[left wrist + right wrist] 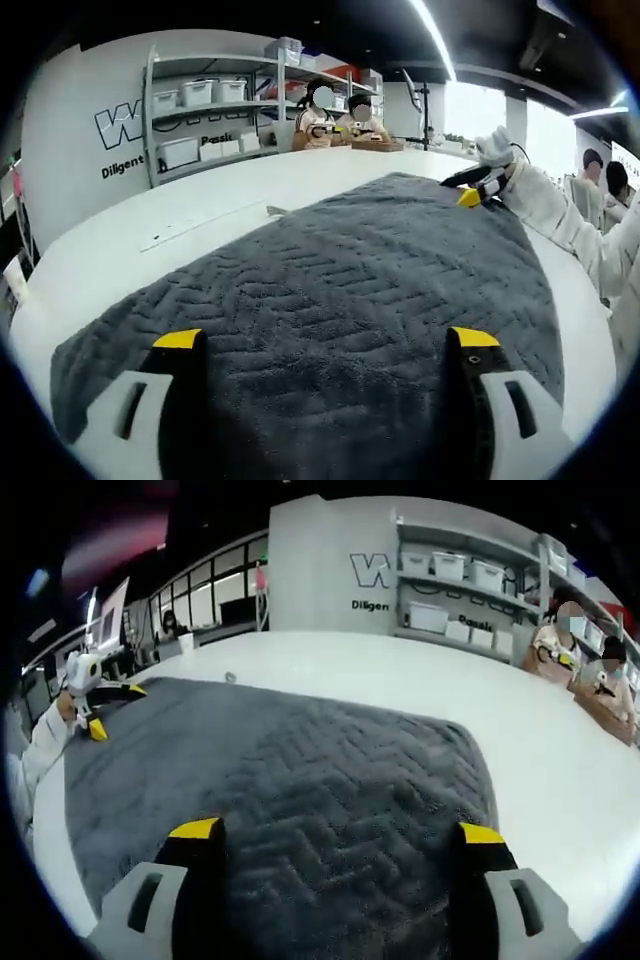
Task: Open the folded towel by lifting each exposed corner and separating the folded layers until the towel lies flat within the target outline without major curled edges
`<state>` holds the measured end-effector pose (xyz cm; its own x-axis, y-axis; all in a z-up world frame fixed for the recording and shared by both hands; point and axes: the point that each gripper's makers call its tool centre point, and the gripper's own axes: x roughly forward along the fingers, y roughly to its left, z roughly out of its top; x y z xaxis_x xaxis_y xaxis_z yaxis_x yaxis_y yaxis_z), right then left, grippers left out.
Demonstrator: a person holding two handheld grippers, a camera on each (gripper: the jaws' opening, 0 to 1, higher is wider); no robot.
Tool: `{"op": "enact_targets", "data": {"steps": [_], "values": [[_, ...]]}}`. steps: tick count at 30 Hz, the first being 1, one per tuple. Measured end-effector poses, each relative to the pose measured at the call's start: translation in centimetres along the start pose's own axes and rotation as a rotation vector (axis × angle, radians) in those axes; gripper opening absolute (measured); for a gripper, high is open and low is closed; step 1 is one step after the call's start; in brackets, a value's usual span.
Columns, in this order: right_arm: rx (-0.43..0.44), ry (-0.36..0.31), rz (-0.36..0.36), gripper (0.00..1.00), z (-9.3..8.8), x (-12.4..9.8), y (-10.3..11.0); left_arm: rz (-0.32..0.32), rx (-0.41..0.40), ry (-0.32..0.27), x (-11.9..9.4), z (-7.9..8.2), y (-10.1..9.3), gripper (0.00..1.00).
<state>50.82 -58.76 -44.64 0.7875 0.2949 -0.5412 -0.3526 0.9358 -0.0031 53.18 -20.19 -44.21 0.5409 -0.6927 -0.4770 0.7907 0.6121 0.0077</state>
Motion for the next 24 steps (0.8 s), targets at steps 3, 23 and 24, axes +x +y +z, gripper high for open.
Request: {"op": "enact_targets", "data": {"steps": [3,23,24], "values": [[0.001,0.007,0.0,0.93,0.0,0.0,0.0,0.001,-0.002,-0.001,0.1,0.0,0.0,0.98],[0.066,-0.061,-0.142,0.96,1.6,-5.5,1.5,0.006,-0.004,-0.005,0.2,0.1,-0.1,0.99],[0.066,-0.056,-0.149,0.95,1.4,-5.8,1.5,0.006,-0.004,-0.005,0.2,0.1,-0.1,0.99]]}}
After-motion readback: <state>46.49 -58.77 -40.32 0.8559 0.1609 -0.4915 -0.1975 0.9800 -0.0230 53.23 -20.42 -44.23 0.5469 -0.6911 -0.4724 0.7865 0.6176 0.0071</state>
